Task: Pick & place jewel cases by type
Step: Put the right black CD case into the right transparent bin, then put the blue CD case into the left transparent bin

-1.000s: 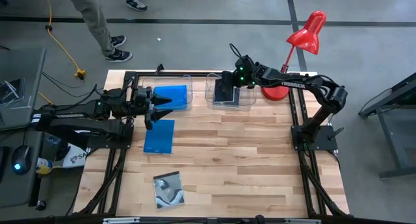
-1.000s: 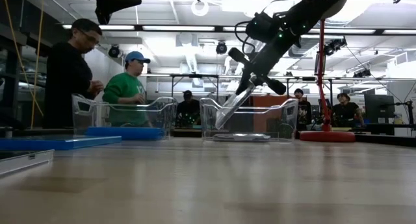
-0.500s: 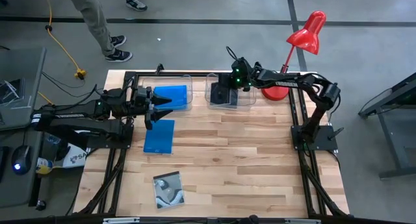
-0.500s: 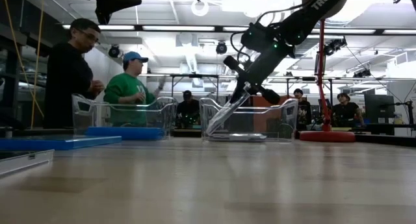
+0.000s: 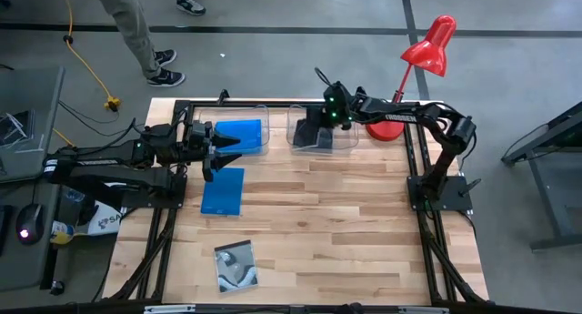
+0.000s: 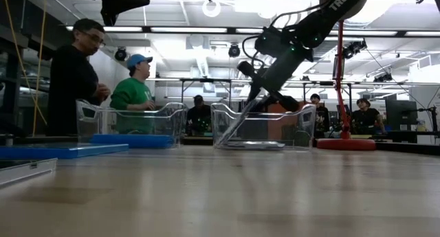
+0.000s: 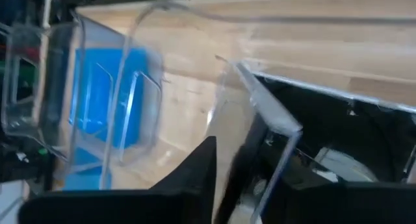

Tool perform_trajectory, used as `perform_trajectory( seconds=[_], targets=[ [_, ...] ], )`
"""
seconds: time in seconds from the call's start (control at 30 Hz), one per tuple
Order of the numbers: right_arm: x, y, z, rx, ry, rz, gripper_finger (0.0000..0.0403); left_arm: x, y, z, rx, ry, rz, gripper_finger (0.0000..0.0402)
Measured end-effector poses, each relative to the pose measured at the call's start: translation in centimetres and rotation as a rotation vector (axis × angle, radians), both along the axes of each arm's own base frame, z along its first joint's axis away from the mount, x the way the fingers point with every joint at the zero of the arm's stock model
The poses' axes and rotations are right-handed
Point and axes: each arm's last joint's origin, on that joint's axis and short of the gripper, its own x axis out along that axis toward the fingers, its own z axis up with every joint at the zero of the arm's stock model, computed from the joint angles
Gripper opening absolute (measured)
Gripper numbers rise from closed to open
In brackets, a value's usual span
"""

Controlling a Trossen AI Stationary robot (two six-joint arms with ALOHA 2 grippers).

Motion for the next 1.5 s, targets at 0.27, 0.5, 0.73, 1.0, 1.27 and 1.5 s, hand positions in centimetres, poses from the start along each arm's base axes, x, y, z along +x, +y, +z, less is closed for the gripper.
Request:
perform_trajectory(
  seconds=[0.27,0.5,0.73,1.0,1.27,1.5],
  targets=[
    [-0.5,0.3,-0.5,0.018,0.068,0.065,0.0124,0.0,0.0,0.0,0.0,0.0,-0.013,0.0248],
    [-2.2,-0.2,-0.2,0.061,0.127,0.085,0.0141,0.0,0.0,0.0,0.0,0.0,-0.013,0.0248],
    [-4.6,-0.8,2.5,0.0,0.128,0.055,0.0142,0.0,-0.1,0.0,-0.001,0.0,-0.017,0.0248],
    [-6.7,0.0,4.5,-0.048,0.19,0.063,0.0142,0.0,0.0,0.0,0.0,0.001,-0.017,0.0248],
    [-7.1,1.5,7.2,-0.129,0.103,0.125,0.0142,0.0,-0.1,-0.1,-0.001,0.01,-0.017,0.0248],
    [-7.1,3.4,10.4,-0.27,-0.023,0.169,0.0142,0.0,0.0,-0.2,-0.002,0.023,-0.016,0.0248]
  ],
)
